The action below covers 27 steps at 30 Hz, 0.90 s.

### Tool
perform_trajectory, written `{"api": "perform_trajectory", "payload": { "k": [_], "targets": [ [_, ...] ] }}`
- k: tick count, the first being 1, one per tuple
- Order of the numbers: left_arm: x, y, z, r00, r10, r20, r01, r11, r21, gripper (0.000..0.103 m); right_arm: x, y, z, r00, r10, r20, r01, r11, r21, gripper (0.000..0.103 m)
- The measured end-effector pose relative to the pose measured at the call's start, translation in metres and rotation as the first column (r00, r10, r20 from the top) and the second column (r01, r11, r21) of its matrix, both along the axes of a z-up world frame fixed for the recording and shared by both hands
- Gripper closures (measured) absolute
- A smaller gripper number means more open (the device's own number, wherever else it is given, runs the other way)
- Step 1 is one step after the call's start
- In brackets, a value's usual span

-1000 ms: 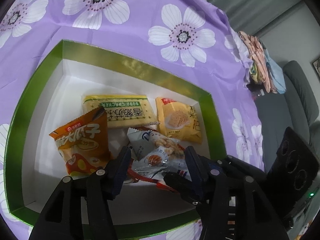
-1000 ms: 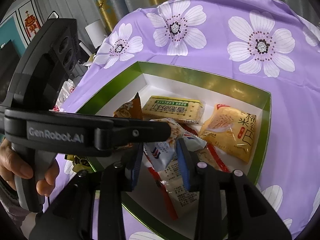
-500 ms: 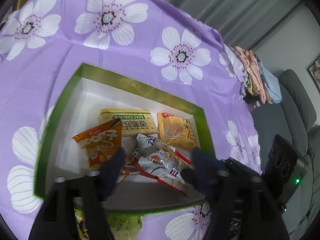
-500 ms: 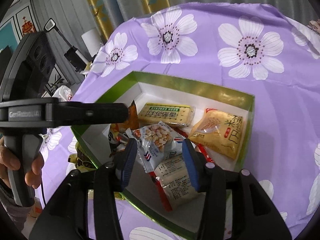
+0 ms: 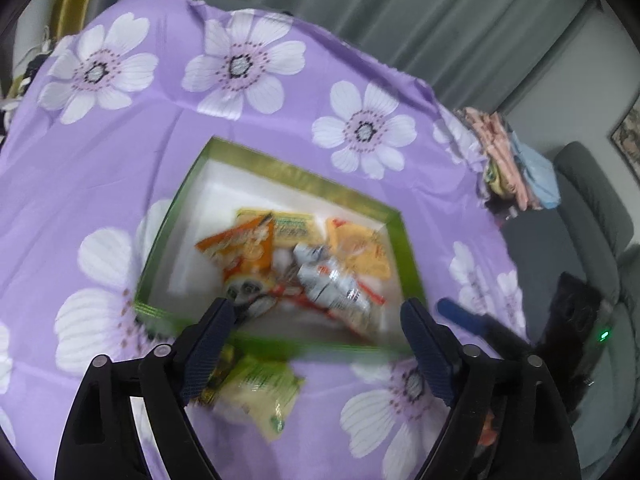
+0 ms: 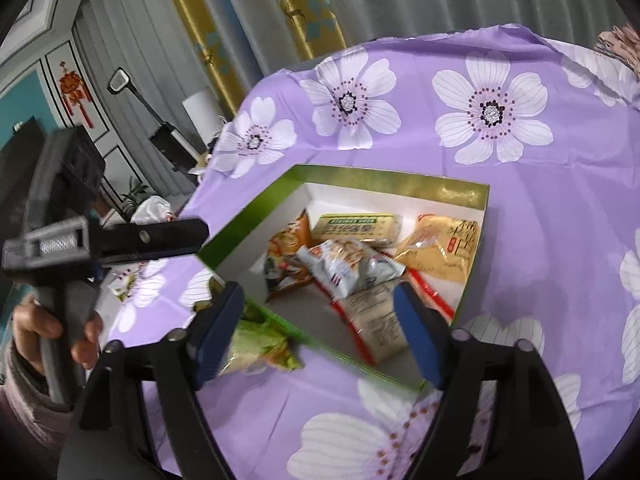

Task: Organize snacks
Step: 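Open the right gripper to release the peanut packet, withdraw, then move the right gripper to the pale yellow rice-cracker packet beside the box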

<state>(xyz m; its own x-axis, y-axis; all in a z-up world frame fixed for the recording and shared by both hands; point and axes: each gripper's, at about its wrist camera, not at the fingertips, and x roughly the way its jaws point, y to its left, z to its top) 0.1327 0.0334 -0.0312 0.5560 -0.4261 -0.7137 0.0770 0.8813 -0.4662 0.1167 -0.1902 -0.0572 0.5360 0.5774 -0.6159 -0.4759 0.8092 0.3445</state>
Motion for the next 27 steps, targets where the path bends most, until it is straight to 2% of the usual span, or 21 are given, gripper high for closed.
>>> {"api": "perform_trajectory", "payload": {
  "k": [2, 4, 10, 12, 21, 27],
  "targets": [
    [-0.011, 0.004, -0.004, 1.0, 0.011, -0.011, -0.011, 1.0, 0.002, 0.014, -0.009, -0.001, 0.0, 1.0, 0.003, 0.001, -0.003, 1.0, 0.004, 0.02],
    [-0.022, 0.007, -0.009, 1.0, 0.016, -0.023, -0.016, 1.0, 0.003, 0.011, -0.018, -0.003, -0.002, 1.0, 0.001, -0.005, -0.001, 1.0, 0.001, 0.012],
    [-0.047, 0.01, -0.017, 0.998, 0.017, -0.057, -0.017, 1.0, -0.013, 0.008, -0.036, -0.005, -0.009, 0.999, -0.014, -0.036, 0.014, 1.0, -0.01, 0.012],
    [-0.054, 0.011, -0.02, 0.998, 0.021, -0.063, -0.022, 1.0, -0.014, 0.001, -0.041, -0.005, -0.014, 0.998, -0.015, -0.058, 0.015, 1.0, 0.0, 0.011],
    [-0.082, 0.031, -0.046, 0.985, 0.115, -0.126, -0.117, 0.993, -0.002, 0.001, -0.058, -0.004, -0.031, 0.994, -0.003, -0.112, 0.002, 1.0, -0.01, 0.008],
    [-0.096, 0.04, -0.06, 0.979, 0.13, -0.154, -0.141, 0.988, -0.059, 0.001, -0.061, 0.006, -0.046, 0.989, 0.011, -0.148, -0.016, 0.999, -0.032, 0.008]
  ]
}}
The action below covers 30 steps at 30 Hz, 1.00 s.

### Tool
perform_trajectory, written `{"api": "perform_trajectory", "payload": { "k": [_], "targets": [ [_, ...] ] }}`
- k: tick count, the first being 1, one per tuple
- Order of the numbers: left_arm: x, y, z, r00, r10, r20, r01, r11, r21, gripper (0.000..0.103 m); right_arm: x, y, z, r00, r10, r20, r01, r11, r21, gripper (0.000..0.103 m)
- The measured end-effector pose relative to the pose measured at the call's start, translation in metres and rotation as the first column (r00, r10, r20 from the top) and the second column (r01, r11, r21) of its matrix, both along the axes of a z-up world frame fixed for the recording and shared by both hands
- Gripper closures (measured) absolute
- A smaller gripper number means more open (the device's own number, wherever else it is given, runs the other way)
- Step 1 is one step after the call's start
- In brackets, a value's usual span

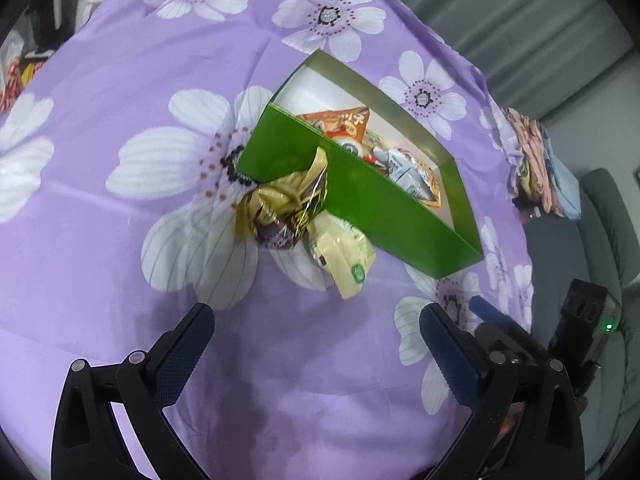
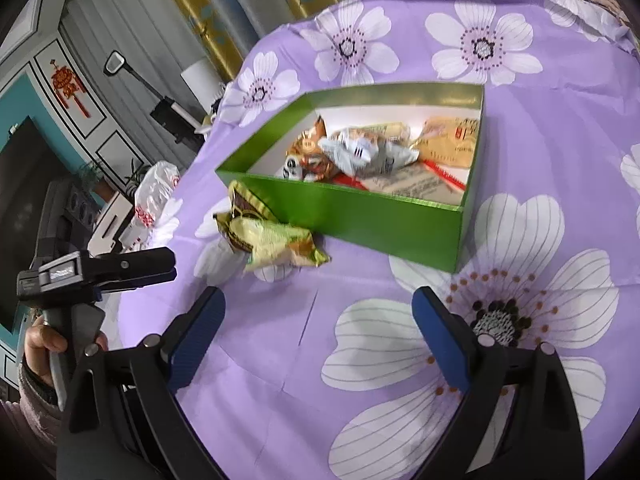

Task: Organize snacks
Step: 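Move the right gripper to the pale yellow rice-cracker packet beside the box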

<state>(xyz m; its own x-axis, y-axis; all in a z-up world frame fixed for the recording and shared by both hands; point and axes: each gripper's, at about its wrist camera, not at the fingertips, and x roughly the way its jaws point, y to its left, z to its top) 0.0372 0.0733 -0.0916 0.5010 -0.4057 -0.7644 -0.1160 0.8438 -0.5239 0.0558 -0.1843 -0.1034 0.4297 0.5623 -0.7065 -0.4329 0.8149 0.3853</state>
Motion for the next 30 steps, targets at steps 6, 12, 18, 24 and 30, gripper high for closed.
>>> {"api": "perform_trajectory", "payload": {
  "k": [6, 12, 18, 24, 30],
  "targets": [
    [-0.002, 0.006, -0.009, 0.999, 0.046, -0.005, -0.046, 0.999, -0.024, 0.001, -0.002, 0.021, -0.013, 0.999, 0.043, -0.008, -0.044, 0.998, -0.047, 0.008],
    [0.004, 0.005, -0.017, 0.999, 0.047, -0.015, -0.047, 0.999, -0.021, 0.001, 0.003, 0.036, -0.023, 0.997, 0.072, -0.005, -0.072, 0.994, -0.081, 0.008],
    [0.011, -0.004, -0.02, 1.0, 0.031, -0.003, -0.031, 0.999, 0.027, 0.001, 0.013, 0.045, -0.028, 0.994, 0.103, 0.031, -0.098, 0.988, -0.12, 0.008],
    [0.021, -0.012, -0.022, 1.0, 0.018, 0.021, -0.018, 1.0, 0.006, 0.001, 0.024, 0.059, -0.036, 0.989, 0.145, 0.04, -0.138, 0.98, -0.146, 0.009],
    [0.032, -0.015, -0.026, 0.999, 0.03, 0.026, -0.029, 0.999, -0.046, 0.001, 0.036, 0.074, -0.041, 0.98, 0.191, 0.048, -0.182, 0.972, -0.152, 0.016]
  ]
}}
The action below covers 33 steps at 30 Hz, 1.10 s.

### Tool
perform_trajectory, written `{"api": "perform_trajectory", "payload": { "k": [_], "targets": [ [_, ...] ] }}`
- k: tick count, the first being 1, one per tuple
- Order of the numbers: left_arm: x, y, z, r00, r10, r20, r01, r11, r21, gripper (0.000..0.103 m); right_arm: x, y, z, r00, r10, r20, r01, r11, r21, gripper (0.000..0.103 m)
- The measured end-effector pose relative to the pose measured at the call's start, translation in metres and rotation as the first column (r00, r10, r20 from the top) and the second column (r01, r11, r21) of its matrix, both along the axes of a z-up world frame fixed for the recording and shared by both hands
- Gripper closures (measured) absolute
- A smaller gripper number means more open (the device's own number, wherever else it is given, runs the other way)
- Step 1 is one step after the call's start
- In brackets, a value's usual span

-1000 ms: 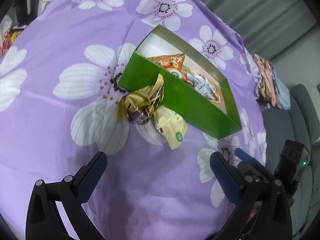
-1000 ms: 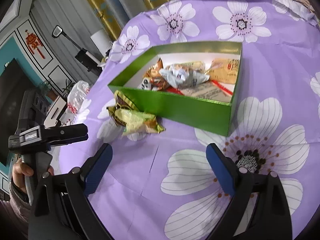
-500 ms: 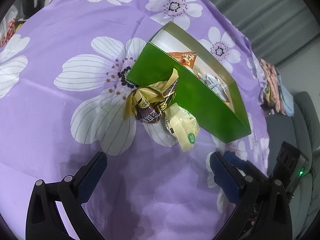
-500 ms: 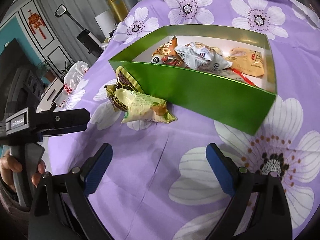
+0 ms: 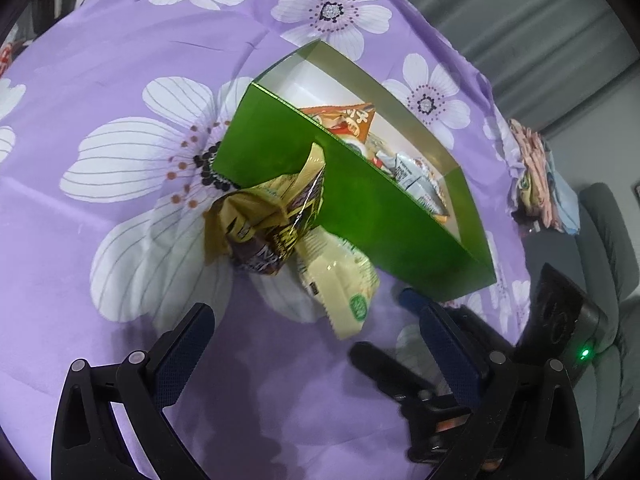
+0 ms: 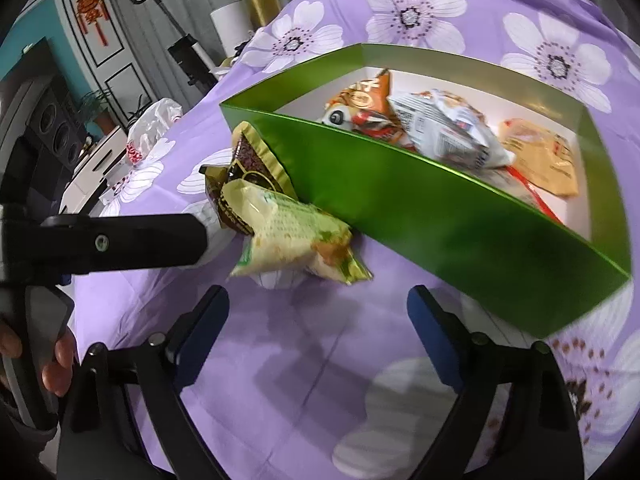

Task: Organize snacks
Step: 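Move the right gripper to the pale yellow rice-cracker packet beside the box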

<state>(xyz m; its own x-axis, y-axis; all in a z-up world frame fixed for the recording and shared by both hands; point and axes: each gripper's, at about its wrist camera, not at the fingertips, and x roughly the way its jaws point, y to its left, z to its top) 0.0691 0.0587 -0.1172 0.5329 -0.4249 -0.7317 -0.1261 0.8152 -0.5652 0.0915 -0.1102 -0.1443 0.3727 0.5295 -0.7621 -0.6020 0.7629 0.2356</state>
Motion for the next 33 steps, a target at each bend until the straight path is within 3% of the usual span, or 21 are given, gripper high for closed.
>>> {"api": "perform_trajectory", "payload": {
  "k": [7, 16, 20, 26, 28, 30, 33],
  "targets": [
    [0.011, -0.009, -0.001, 1.0, -0.012, 0.004, 0.012, 1.0, -0.01, 0.001, 0.003, 0.017, -0.004, 0.998, 0.061, 0.009, -0.061, 0.998, 0.021, 0.02],
    [0.016, -0.01, -0.008, 1.0, -0.016, -0.011, 0.016, 1.0, -0.021, 0.003, 0.009, 0.02, -0.008, 0.994, 0.1, -0.053, -0.096, 0.993, 0.074, 0.022],
    [0.016, -0.003, -0.011, 1.0, -0.006, -0.009, 0.005, 0.999, -0.05, 0.026, 0.01, 0.017, -0.009, 0.994, 0.096, -0.049, -0.091, 0.992, 0.085, 0.024],
    [0.019, -0.008, -0.014, 0.999, -0.025, -0.024, 0.024, 0.999, -0.041, 0.028, 0.013, 0.028, -0.011, 0.991, 0.122, -0.051, -0.12, 0.992, 0.041, 0.023],
    [0.02, -0.008, -0.014, 0.999, -0.029, -0.021, 0.029, 0.999, -0.034, 0.036, 0.016, 0.029, -0.01, 0.99, 0.133, -0.052, -0.131, 0.991, 0.041, 0.022],
    [0.022, -0.008, -0.014, 0.999, -0.032, -0.022, 0.032, 0.999, -0.026, 0.05, 0.018, 0.03, -0.01, 0.988, 0.144, -0.057, -0.141, 0.989, 0.045, 0.024],
    [0.024, -0.008, -0.016, 0.999, -0.042, -0.023, 0.041, 0.999, -0.031, 0.057, 0.017, 0.032, -0.012, 0.987, 0.152, -0.049, -0.15, 0.988, 0.042, 0.03]
  ]
}}
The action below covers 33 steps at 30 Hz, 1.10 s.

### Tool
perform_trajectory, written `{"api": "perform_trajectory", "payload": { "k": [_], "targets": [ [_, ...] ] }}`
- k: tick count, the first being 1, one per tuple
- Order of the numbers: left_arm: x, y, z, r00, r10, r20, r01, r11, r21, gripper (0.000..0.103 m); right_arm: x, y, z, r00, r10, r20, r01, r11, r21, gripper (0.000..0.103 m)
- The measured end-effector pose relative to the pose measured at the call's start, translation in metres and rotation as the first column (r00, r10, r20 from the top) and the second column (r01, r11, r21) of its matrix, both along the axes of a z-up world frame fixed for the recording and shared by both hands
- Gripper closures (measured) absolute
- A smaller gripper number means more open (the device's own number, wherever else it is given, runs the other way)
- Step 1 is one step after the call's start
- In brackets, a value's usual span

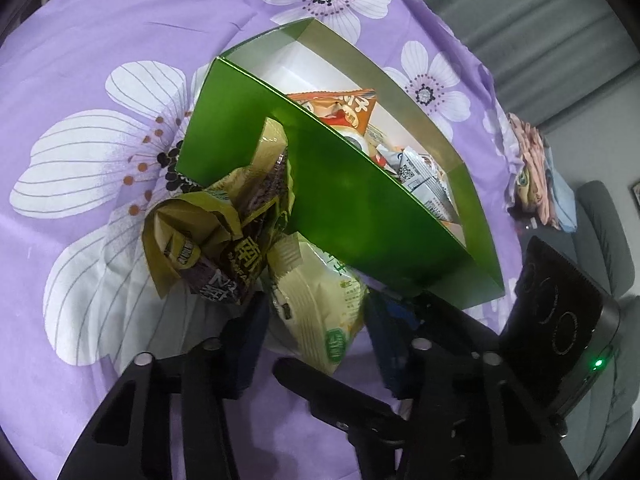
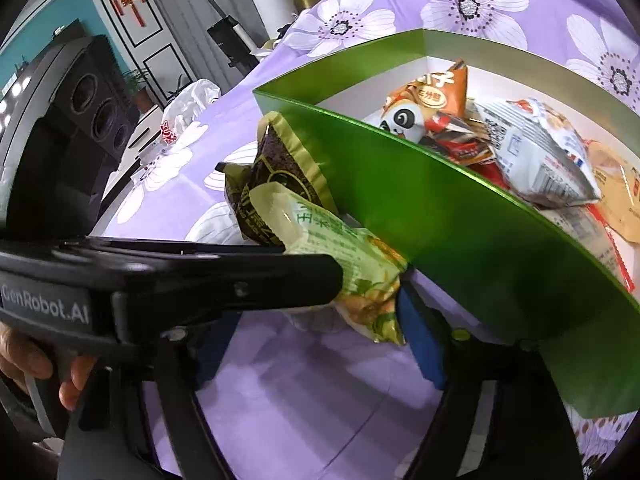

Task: Organize snacks
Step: 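Move the right gripper to the pale yellow rice-cracker packet beside the box, then close the right gripper on the rice-cracker packet and lift it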

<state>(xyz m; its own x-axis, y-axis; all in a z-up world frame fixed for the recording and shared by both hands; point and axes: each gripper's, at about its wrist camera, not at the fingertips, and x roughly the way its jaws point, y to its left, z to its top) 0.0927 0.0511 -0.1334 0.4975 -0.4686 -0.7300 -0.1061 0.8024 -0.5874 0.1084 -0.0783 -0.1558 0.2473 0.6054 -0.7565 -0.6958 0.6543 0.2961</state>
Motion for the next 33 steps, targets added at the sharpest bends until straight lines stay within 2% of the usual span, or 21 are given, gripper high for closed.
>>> {"api": "perform_trajectory", "payload": {
  "k": [3, 5, 6, 10, 16, 22, 33],
  "targets": [
    [0.001, 0.001, 0.0, 1.0, -0.002, 0.008, 0.002, 1.0, 0.003, 0.063, -0.001, -0.002, 0.0, 1.0, -0.001, -0.001, 0.001, 1.0, 0.01, 0.039],
    [0.001, 0.002, 0.0, 1.0, -0.008, 0.011, 0.008, 1.0, 0.004, 0.072, -0.001, -0.004, -0.001, 1.0, -0.005, -0.004, 0.005, 1.0, 0.014, 0.055],
    [0.001, 0.002, 0.0, 1.0, -0.013, 0.015, 0.013, 1.0, 0.002, 0.072, -0.002, -0.005, -0.001, 1.0, -0.005, -0.003, 0.005, 1.0, 0.014, 0.06],
    [0.0, -0.001, 0.002, 0.999, -0.036, 0.025, 0.036, 0.999, 0.023, 0.072, -0.005, -0.005, 0.001, 1.0, -0.002, 0.008, 0.002, 1.0, 0.009, 0.066],
    [-0.009, -0.003, 0.011, 0.997, -0.064, 0.046, 0.063, 0.998, 0.026, 0.073, -0.018, -0.008, 0.007, 0.999, -0.009, 0.04, 0.008, 1.0, 0.027, 0.073],
    [-0.023, -0.012, 0.021, 0.993, -0.103, 0.063, 0.101, 0.995, 0.024, 0.073, -0.036, -0.021, 0.016, 0.998, -0.022, 0.06, 0.02, 0.999, 0.029, 0.073],
    [-0.045, -0.049, 0.036, 0.976, -0.197, 0.091, 0.193, 0.98, 0.056, 0.073, -0.07, -0.052, 0.028, 0.991, -0.112, 0.074, 0.109, 0.993, 0.036, 0.073]
  ]
}}
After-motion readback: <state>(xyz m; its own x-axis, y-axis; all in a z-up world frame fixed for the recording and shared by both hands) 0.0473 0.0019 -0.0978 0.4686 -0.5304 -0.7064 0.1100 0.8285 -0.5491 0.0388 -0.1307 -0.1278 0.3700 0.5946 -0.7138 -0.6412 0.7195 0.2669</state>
